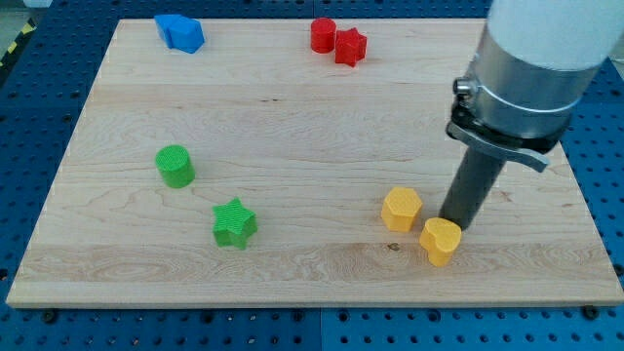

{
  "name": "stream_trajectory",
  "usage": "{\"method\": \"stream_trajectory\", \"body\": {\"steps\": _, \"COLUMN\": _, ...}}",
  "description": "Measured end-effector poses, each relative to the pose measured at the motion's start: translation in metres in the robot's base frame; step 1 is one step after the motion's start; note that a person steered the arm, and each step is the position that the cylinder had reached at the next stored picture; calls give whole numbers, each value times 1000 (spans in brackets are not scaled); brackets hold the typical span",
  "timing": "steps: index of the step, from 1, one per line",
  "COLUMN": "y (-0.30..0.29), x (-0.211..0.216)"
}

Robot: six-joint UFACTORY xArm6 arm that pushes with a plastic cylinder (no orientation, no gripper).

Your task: Move the yellow heart to the bottom center

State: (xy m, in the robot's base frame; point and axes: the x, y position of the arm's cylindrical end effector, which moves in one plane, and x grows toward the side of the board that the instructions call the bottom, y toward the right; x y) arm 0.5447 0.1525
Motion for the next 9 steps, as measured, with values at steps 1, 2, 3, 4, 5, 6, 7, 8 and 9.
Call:
{"method": "stream_trajectory", "body": {"steps": 1, "y": 14, "x": 8}}
{"method": "stream_trajectory", "body": {"steps": 2, "y": 5, "x": 21}}
{"method": "stream_trajectory", "body": {"steps": 3, "y": -30, "x": 24}}
{"method": "stream_trajectory", "body": {"steps": 4, "y": -66, "x": 25}}
{"method": "stream_trajectory", "body": {"steps": 5, "y": -69, "x": 34}}
{"method": "stream_trajectory", "body": {"steps": 6, "y": -67, "x": 40}}
{"method": "stream_trajectory", "body": {"steps": 7, "y": -80, "x": 43}}
{"method": "stream_trajectory", "body": {"steps": 8, "y": -99, "x": 43}}
{"method": "stream_trajectory", "body": {"steps": 9, "y": -101, "x": 44}}
